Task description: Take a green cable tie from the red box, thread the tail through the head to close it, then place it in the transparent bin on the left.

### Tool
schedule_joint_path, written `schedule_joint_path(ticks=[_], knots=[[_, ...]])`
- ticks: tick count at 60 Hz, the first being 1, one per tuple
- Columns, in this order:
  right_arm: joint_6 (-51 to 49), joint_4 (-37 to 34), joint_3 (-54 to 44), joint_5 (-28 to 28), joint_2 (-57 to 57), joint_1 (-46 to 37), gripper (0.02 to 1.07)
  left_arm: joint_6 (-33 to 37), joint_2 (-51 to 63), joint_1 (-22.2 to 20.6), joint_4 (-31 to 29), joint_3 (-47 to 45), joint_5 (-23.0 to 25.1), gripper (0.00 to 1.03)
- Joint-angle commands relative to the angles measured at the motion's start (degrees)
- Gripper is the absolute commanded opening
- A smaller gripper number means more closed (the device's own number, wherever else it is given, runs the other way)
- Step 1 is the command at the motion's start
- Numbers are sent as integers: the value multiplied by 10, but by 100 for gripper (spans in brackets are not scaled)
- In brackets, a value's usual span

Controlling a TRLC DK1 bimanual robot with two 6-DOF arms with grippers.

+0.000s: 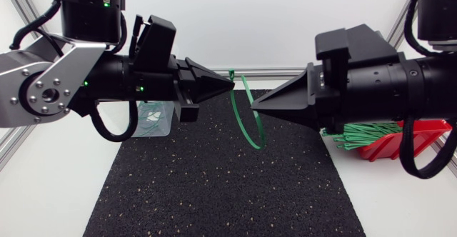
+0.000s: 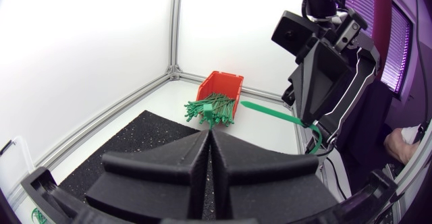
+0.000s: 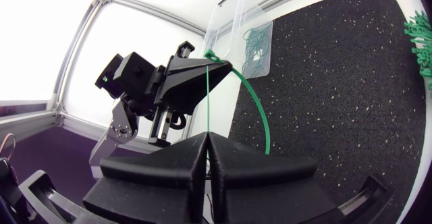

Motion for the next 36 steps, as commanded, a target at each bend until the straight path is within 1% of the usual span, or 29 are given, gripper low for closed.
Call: schedule_joint_path(ticks=[1,5,10,19,24,29,33,36], knots=[[72,-4,0,5,-25,2,7,-11,-21,-9,-6,16,2,4],[87,-15,5,5,-31,6,7,-11,-26,-14,-11,17,2,4],[139,-24,1,17,-42,7,7,-12,-32,-20,-17,15,3,4],[141,-55,10,30,-51,14,7,-14,-28,-20,-27,17,23,4],[142,-56,13,41,-51,24,7,-14,-24,-18,-31,19,42,4],[146,-58,22,56,-44,53,7,-14,-21,-14,-29,20,48,4],[145,-57,27,55,-37,67,7,-12,-13,-12,-28,24,52,4],[145,-57,31,56,-30,71,7,-11,-10,-11,-29,25,64,4]])
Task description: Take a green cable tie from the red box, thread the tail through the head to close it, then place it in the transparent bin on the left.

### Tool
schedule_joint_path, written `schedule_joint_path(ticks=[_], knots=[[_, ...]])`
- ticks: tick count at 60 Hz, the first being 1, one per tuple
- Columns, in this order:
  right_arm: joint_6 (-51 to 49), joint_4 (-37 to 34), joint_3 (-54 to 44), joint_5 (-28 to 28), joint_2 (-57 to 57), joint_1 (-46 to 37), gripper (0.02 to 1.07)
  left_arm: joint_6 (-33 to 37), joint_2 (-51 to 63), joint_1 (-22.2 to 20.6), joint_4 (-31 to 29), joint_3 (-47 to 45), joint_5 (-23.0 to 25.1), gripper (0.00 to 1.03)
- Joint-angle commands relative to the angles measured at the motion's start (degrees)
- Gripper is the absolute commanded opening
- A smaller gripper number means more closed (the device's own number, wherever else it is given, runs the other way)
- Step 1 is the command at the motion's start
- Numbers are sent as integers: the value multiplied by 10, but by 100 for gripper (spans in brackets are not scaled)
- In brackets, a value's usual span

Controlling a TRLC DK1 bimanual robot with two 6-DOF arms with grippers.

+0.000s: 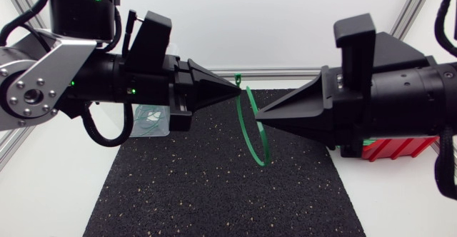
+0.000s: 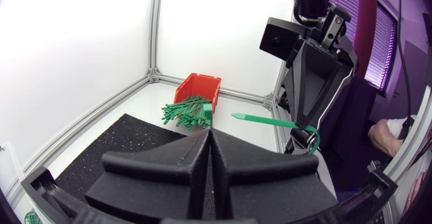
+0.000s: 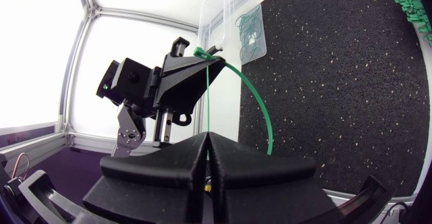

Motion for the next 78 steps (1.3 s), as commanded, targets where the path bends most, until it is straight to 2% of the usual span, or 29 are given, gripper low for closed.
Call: schedule_joint_path(ticks=[1,13,30,60,78], knots=[[20,-2,18,5,13,11,7,-8,12,5,1,23,14,4],[32,21,13,2,26,40,7,-4,30,9,8,26,37,4],[56,54,-6,-12,18,32,7,1,23,18,16,8,66,4],[75,72,-23,-23,6,12,7,10,12,44,30,-18,104,4],[77,76,-26,-27,7,10,7,19,1,40,32,-33,120,4]])
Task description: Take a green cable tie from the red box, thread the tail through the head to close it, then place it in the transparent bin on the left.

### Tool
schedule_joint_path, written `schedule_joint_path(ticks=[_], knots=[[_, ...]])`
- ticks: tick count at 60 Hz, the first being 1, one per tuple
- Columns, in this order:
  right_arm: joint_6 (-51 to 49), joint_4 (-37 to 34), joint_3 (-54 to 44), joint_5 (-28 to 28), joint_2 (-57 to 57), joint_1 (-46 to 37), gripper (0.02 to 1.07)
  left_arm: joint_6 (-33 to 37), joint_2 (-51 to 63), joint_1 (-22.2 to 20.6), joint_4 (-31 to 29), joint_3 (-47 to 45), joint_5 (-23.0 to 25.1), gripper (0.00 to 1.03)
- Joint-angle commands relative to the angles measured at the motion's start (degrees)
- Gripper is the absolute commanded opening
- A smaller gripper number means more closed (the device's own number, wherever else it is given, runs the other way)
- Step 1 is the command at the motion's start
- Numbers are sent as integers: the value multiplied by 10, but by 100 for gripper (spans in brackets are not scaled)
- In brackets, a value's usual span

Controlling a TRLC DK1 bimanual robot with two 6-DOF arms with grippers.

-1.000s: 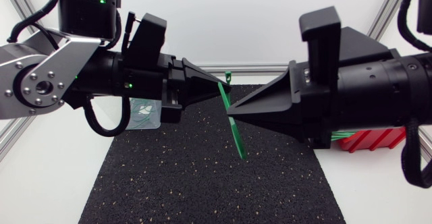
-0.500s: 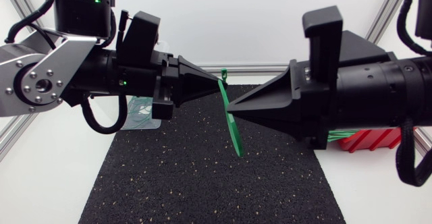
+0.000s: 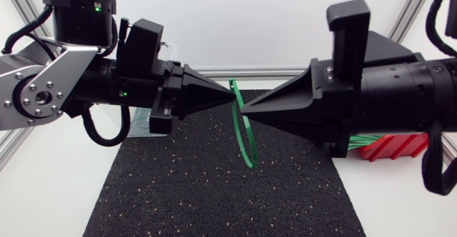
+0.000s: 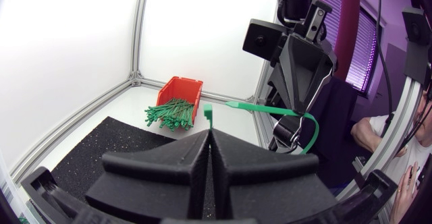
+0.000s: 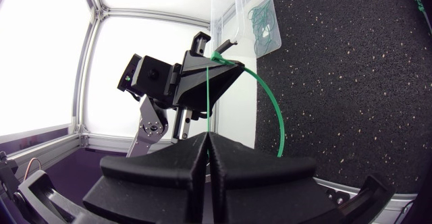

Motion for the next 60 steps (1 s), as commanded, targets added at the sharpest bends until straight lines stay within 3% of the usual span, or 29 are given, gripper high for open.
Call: schedule_joint_path(ticks=[1,41,60], knots=[[17,4,-13,-7,-3,-6,7,13,-12,-1,7,-14,9,4],[15,5,-20,-9,-5,-7,7,21,-6,-24,5,9,-8,4],[13,4,-21,-9,-15,-3,7,27,-1,-14,6,11,-14,4]])
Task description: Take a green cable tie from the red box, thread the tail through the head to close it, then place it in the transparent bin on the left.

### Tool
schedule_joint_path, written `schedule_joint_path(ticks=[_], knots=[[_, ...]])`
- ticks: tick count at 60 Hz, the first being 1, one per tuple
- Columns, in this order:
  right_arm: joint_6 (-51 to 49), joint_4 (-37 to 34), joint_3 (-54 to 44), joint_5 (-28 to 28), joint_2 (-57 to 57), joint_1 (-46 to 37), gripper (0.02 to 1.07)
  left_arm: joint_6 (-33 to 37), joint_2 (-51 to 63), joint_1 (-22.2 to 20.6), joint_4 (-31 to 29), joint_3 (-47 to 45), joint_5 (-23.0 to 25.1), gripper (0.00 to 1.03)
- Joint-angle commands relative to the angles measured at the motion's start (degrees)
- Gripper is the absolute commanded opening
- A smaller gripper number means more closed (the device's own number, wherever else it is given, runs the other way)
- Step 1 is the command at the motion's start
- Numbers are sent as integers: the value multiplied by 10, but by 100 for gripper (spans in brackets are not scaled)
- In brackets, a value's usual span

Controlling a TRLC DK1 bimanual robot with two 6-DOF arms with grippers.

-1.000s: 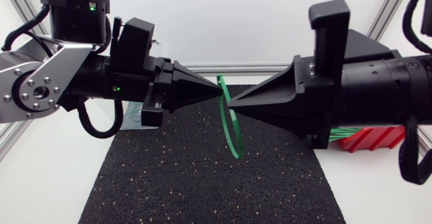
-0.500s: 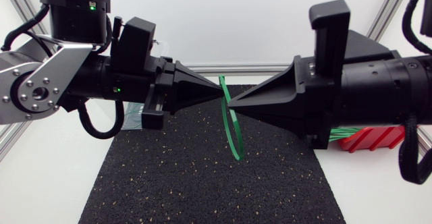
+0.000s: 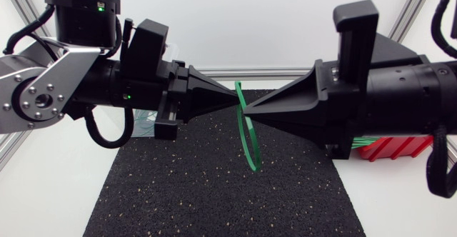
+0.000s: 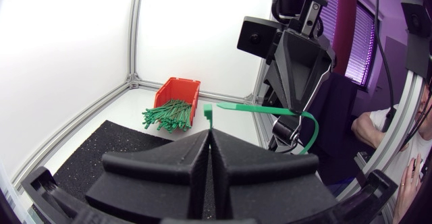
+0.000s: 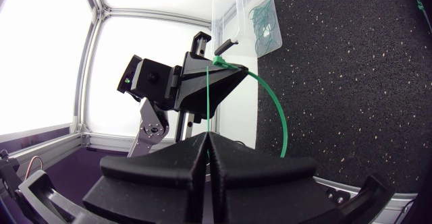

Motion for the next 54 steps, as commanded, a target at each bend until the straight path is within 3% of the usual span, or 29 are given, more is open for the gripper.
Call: schedule_joint_path(ticks=[1,54], knots=[[10,2,-14,-3,-5,1,7,14,2,6,6,11,2,4],[6,8,-23,-2,-3,-3,7,18,-23,12,4,12,-6,4]])
